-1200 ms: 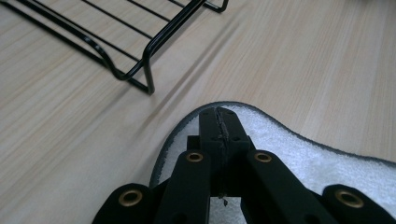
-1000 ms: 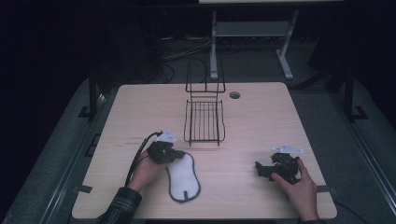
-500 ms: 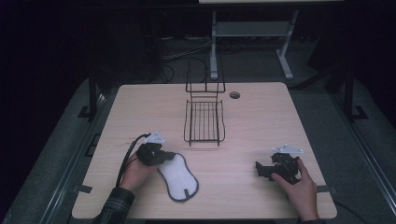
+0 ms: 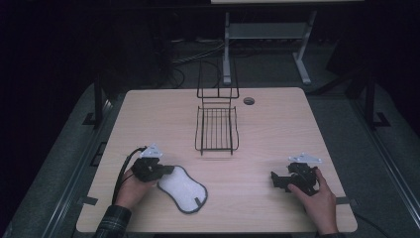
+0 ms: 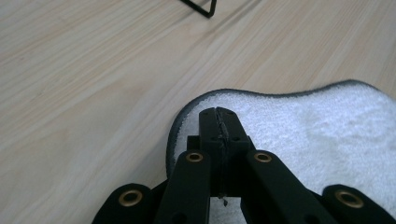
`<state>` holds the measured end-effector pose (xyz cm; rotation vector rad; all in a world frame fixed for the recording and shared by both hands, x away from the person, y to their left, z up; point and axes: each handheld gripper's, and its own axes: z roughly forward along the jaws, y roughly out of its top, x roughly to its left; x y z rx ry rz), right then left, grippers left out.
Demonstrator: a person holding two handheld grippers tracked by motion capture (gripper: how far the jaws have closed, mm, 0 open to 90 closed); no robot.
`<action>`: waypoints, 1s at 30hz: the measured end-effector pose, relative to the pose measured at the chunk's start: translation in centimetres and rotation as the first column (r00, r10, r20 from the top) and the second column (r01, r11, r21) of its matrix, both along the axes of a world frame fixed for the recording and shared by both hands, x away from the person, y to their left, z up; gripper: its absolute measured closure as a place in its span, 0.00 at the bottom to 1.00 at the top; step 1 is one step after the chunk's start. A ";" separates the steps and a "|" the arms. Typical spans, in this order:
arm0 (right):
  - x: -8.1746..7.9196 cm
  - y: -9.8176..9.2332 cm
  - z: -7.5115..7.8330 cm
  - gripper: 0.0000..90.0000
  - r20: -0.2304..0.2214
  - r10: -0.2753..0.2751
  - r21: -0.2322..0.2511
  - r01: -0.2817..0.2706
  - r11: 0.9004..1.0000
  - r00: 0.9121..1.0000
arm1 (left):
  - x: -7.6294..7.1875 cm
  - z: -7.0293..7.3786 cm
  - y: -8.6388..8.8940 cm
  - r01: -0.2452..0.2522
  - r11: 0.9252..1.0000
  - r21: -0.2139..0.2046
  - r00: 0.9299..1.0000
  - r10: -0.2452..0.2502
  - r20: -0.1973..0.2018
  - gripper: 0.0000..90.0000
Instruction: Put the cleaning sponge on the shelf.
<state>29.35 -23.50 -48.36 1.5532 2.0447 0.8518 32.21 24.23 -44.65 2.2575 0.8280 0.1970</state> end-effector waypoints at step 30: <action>0.0 0.0 0.0 0.00 -0.001 0.001 0.001 -0.001 1.000 1.000 | -5.6 0.7 -4.5 0.153 0.985 -0.079 0.988 -0.154 -0.009 0.99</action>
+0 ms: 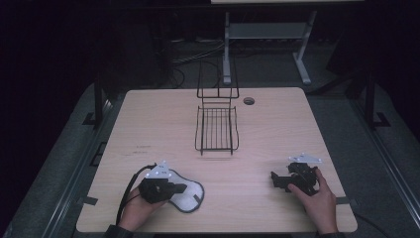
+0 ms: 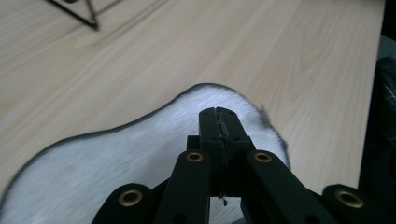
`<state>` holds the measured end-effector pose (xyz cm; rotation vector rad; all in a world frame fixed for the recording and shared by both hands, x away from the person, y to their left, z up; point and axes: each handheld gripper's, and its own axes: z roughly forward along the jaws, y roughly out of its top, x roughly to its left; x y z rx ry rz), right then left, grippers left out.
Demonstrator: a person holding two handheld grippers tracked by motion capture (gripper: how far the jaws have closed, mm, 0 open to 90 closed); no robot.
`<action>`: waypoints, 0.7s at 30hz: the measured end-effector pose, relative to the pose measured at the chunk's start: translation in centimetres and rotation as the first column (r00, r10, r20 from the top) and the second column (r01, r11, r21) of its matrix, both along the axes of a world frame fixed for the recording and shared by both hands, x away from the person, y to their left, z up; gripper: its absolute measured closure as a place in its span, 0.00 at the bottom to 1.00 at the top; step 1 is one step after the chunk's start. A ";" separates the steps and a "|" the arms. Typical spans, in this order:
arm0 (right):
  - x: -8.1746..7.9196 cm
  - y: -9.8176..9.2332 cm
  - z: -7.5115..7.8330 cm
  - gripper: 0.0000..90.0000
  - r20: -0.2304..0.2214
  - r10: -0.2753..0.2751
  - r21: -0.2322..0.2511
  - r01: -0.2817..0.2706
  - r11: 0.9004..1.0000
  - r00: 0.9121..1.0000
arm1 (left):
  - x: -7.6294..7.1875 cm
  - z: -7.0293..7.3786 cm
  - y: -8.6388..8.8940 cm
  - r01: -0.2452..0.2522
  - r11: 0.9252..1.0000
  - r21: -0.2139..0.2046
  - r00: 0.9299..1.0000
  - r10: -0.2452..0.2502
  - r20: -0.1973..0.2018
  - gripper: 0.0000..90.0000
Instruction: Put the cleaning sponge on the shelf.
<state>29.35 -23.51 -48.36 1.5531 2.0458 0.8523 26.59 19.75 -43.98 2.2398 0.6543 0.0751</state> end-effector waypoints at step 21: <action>0.0 0.0 0.0 0.00 0.000 0.000 0.000 0.000 1.000 1.000 | 2.5 -0.9 -2.6 0.014 0.999 0.031 1.000 -0.014 -0.012 1.00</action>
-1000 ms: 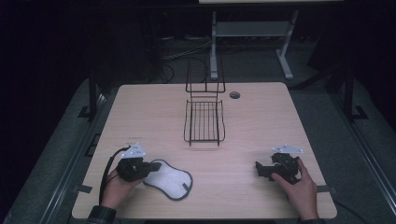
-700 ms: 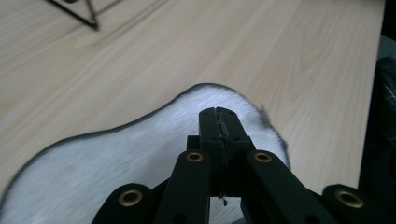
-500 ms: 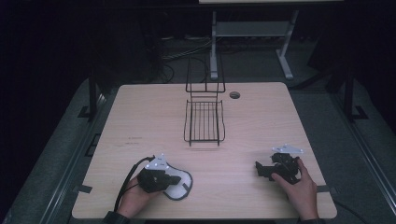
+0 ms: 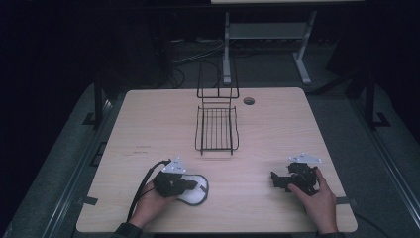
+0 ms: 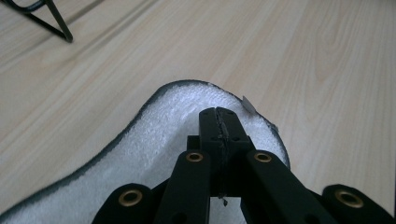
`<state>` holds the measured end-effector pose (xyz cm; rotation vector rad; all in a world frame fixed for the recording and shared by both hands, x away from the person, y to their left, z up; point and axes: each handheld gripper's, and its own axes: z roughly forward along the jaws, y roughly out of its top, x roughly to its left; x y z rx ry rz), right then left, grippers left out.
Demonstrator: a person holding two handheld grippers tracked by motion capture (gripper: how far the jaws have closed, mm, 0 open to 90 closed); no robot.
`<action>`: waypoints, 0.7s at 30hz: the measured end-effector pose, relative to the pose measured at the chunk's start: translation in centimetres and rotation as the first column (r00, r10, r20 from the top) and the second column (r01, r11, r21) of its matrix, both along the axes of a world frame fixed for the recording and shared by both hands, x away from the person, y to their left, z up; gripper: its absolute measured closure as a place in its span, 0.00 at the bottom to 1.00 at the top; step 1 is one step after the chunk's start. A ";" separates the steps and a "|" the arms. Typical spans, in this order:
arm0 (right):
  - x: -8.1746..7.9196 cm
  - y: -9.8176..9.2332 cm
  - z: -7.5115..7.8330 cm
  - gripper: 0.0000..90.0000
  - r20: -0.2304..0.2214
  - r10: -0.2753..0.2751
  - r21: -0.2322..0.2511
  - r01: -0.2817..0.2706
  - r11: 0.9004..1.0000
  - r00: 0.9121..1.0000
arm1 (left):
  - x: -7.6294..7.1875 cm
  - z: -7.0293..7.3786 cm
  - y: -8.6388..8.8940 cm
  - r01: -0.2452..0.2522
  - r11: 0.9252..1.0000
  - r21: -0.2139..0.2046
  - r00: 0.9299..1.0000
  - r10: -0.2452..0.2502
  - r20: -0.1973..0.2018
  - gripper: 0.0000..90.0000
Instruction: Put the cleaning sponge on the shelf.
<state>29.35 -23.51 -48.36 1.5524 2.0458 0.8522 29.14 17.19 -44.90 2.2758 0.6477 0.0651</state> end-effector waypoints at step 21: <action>0.0 0.0 0.0 0.00 0.000 0.001 0.000 -0.001 1.000 1.000 | 3.9 -0.2 -2.1 -0.035 0.999 -0.008 0.999 0.036 0.008 1.00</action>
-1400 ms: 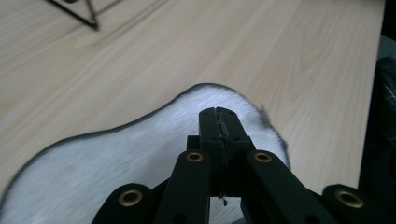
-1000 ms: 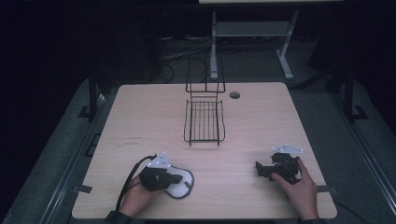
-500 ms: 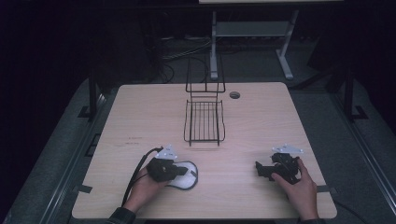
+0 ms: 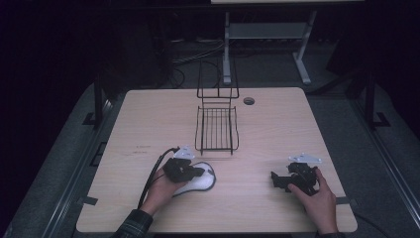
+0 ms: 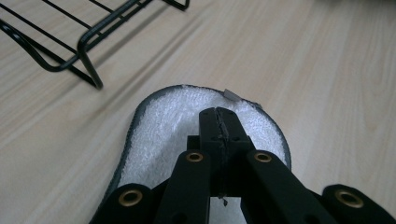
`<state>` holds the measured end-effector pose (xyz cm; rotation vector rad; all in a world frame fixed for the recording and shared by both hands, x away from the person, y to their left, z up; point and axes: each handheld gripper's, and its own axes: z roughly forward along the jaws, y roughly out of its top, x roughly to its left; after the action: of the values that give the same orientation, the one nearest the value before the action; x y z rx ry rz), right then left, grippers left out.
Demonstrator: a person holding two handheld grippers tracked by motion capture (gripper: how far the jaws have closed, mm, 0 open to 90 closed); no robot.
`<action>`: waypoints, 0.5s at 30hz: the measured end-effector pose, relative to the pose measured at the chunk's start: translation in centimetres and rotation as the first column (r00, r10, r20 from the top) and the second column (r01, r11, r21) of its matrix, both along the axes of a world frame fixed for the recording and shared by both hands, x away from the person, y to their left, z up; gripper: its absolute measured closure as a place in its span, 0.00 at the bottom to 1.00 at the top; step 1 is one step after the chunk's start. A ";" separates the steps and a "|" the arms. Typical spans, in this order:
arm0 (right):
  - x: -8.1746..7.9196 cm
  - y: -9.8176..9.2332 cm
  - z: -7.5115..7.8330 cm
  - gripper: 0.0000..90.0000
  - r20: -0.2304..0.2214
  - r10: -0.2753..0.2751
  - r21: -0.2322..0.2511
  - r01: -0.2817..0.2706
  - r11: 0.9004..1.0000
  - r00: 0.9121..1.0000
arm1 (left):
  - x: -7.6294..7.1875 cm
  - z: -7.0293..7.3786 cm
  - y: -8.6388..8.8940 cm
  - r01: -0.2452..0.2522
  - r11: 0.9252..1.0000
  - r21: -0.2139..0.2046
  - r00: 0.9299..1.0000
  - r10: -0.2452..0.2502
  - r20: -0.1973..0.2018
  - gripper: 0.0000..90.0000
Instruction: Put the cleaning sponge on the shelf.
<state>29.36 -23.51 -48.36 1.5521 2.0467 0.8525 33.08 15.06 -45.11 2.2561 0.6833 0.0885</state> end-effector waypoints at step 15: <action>0.0 0.0 0.0 0.00 0.000 0.000 0.000 0.000 1.000 1.000 | 0.1 0.9 2.0 -0.026 0.997 -0.073 1.000 0.027 0.014 0.76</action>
<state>29.36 -23.51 -48.36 1.5519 2.0469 0.8526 33.19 17.03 -44.20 2.1745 0.6975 0.0920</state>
